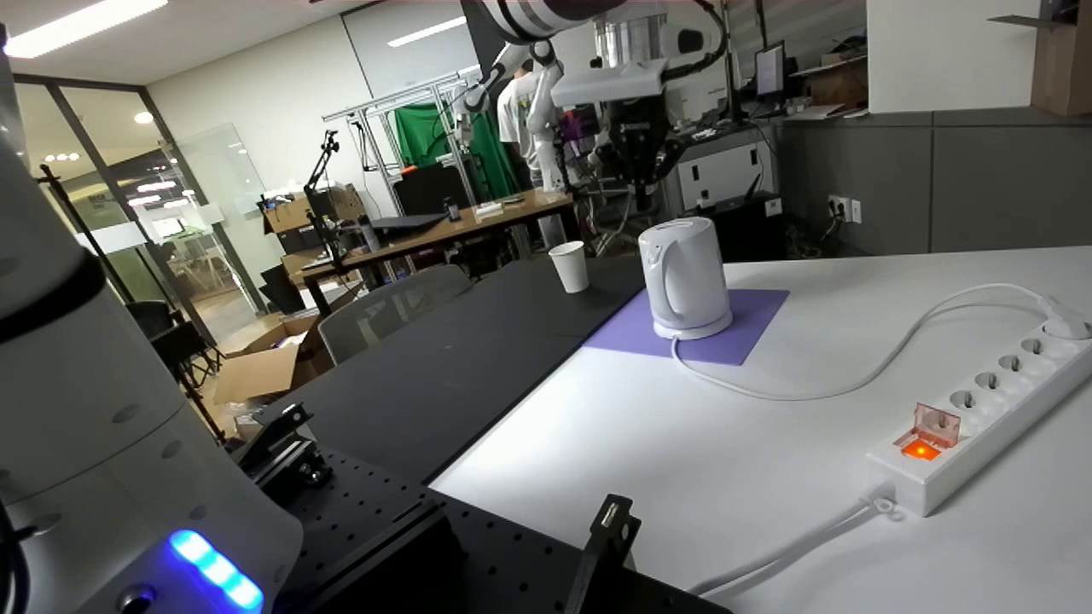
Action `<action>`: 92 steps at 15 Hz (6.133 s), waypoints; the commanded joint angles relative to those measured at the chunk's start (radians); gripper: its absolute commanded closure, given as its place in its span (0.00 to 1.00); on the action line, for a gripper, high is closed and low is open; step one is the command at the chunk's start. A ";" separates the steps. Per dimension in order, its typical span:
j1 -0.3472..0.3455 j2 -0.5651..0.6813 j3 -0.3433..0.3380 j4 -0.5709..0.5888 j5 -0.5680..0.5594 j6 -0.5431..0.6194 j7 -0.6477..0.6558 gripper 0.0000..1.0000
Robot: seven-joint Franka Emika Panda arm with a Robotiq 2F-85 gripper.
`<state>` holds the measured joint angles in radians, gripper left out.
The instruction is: Flip the switch on the electric kettle.
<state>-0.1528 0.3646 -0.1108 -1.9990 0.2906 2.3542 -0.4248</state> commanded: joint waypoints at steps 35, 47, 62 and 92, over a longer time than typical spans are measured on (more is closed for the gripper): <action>-0.109 0.151 0.117 0.035 0.002 0.069 -0.004 1.00; -0.133 0.140 0.136 0.030 0.019 0.089 -0.045 1.00; -0.165 0.170 0.160 0.051 0.044 0.071 -0.069 1.00; -0.165 0.160 0.177 0.056 0.065 0.077 -0.073 1.00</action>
<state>-0.3147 0.5201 0.0673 -1.9560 0.3540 2.4379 -0.5088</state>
